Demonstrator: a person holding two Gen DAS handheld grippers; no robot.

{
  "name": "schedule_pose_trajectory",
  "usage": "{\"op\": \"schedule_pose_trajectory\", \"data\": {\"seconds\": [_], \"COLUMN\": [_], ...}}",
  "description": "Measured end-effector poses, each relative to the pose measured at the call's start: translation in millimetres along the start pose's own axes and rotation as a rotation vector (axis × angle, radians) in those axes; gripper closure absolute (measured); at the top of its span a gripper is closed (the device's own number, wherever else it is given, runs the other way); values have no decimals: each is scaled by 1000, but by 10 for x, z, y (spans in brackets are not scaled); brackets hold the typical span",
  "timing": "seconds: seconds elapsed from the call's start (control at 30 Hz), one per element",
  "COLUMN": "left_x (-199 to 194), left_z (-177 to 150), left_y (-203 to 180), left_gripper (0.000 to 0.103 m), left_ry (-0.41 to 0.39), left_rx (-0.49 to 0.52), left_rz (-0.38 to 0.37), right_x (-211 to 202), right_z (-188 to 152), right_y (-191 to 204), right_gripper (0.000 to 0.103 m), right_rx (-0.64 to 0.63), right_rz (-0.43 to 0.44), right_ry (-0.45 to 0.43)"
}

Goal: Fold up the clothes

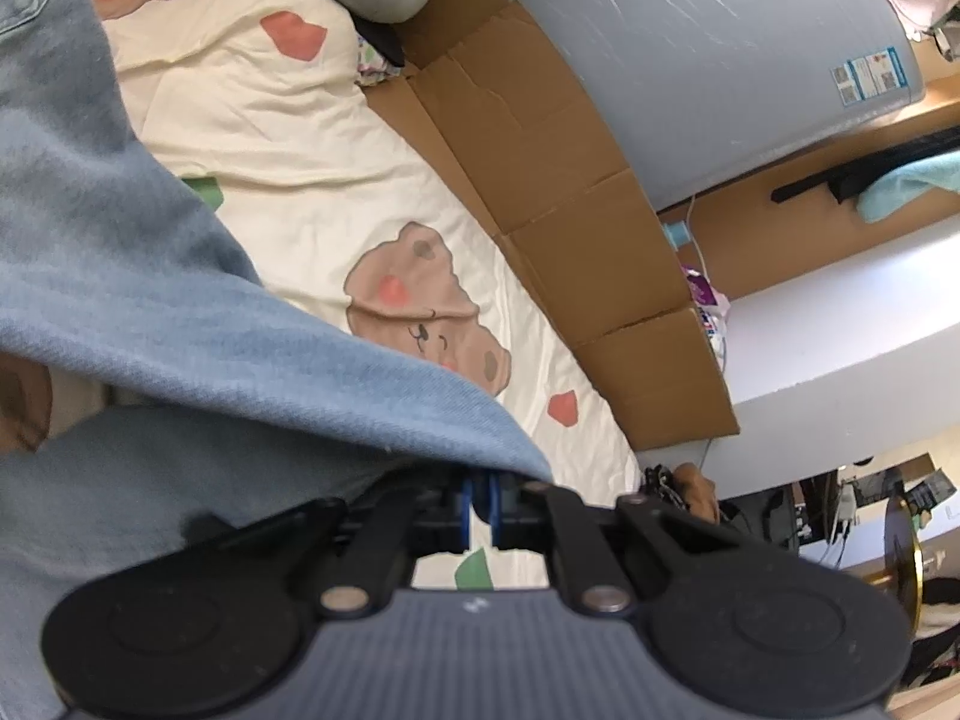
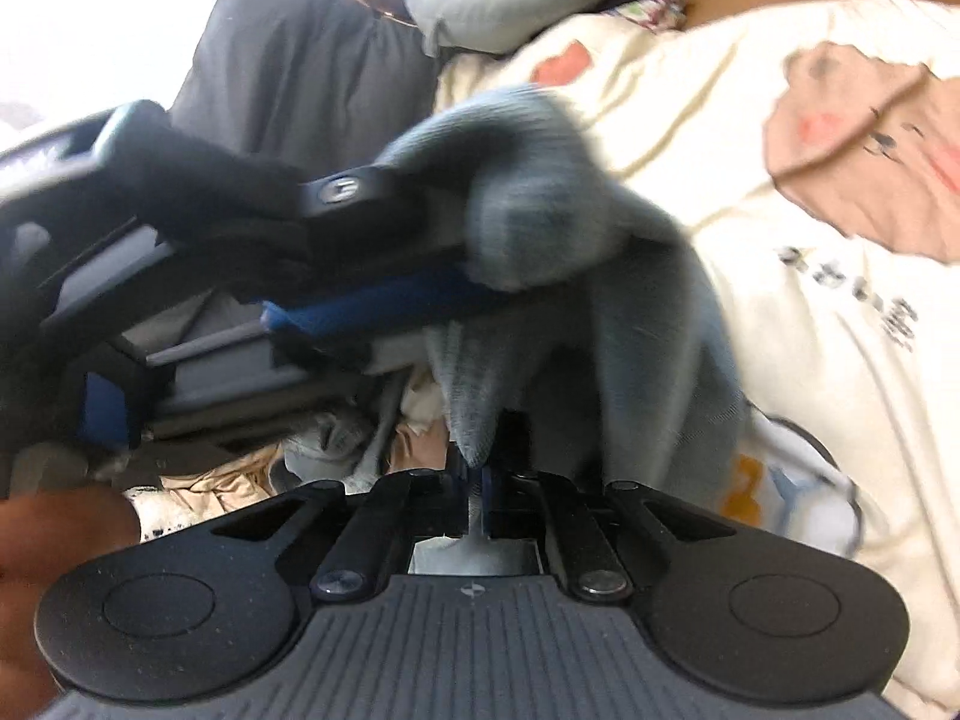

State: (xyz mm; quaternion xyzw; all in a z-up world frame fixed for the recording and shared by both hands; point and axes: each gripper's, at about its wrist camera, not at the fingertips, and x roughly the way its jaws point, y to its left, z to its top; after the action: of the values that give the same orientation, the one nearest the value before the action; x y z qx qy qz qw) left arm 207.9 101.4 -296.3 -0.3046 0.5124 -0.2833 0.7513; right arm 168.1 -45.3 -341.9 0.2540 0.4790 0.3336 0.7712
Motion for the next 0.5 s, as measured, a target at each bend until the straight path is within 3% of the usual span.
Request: {"op": "schedule_pose_trajectory", "data": {"seconds": [0.2,0.5], "left_x": [-60,-155], "left_z": [-58,-237], "left_y": [102,278], "left_gripper": [91,89], "left_ry": [10,66], "left_rx": [-20,-79], "left_rz": [38,34], "right_x": [-394,-725], "right_z": [-54,5], "right_y": [-237,-358], "right_gripper": [101,102], "right_rx": [22,-56], "right_rz": [-63,-128], "right_ry": [20,31]}}
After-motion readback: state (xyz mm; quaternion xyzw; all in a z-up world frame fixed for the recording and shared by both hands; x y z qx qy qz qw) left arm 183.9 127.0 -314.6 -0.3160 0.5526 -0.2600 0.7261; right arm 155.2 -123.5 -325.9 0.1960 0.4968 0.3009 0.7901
